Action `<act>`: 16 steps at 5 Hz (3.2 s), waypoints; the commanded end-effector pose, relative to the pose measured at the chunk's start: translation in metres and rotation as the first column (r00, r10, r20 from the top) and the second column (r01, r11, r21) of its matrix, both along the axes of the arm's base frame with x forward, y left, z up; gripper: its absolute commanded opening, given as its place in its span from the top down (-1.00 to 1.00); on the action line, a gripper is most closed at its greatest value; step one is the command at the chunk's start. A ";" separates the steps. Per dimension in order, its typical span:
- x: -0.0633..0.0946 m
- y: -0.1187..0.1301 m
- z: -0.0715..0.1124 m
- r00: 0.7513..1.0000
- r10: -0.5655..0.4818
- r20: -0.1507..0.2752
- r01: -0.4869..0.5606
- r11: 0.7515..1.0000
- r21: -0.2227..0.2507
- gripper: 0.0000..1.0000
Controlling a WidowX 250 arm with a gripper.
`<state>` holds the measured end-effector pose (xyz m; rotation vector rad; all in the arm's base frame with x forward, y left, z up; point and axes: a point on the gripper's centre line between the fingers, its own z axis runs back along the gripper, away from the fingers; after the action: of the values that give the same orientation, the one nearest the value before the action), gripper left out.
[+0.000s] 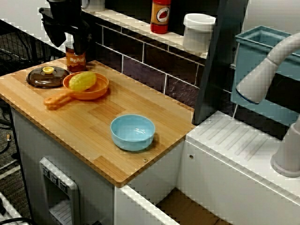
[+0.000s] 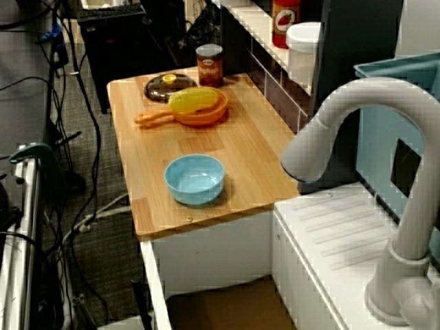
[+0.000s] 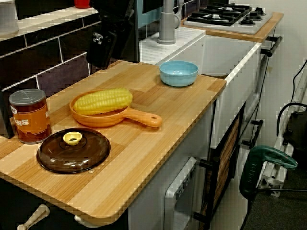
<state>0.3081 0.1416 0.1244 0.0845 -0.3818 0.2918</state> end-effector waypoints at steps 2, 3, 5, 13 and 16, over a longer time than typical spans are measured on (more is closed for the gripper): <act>0.033 0.006 -0.018 0.987 0.155 -0.051 -0.163 0.960 -0.228 -1.00; 0.031 -0.003 -0.023 0.989 0.134 -0.064 -0.145 0.967 -0.208 -1.00; 0.025 -0.032 -0.030 0.992 0.099 -0.082 -0.108 0.988 -0.113 -1.00; 0.014 -0.013 -0.057 0.972 0.170 -0.165 -0.185 0.979 -0.082 -1.00; 0.014 -0.012 -0.068 0.965 0.197 -0.173 -0.208 0.977 -0.050 1.00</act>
<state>0.3184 0.1270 0.0476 0.0731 -0.1714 0.5021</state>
